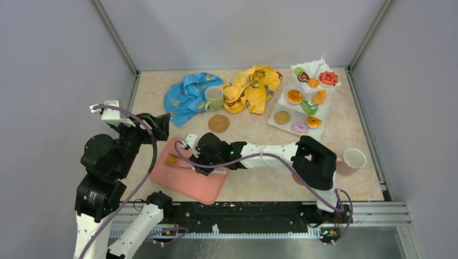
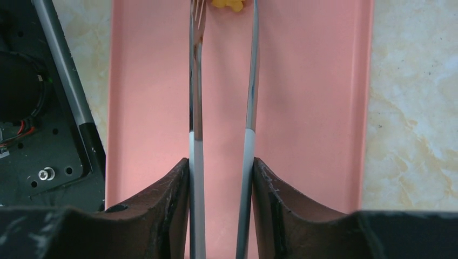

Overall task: Serve the afternoon tea
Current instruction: Pick up the desert from the tray.

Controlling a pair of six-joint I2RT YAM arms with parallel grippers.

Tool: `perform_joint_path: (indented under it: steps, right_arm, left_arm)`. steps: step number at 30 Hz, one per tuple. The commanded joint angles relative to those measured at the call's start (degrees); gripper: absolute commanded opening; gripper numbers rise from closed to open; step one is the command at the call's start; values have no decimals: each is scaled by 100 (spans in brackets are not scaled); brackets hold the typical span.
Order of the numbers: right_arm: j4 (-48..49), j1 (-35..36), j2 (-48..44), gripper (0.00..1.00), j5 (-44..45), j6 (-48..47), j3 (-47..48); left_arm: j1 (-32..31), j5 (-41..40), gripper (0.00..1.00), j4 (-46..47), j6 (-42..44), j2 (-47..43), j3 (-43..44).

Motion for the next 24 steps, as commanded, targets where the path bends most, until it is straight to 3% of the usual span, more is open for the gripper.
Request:
perform_joint_path:
  steps: [1, 10, 24]
  right_arm:
    - [306, 79, -36, 36, 52, -14, 276]
    - [414, 80, -611, 33, 117, 437, -142]
    - [544, 80, -2224, 33, 793, 865, -1356]
  left_arm:
    - [-15, 23, 99, 104, -60, -68, 20]
    - [-14, 33, 99, 62, -60, -98, 68]
    - [-14, 301, 99, 235, -187, -237, -367]
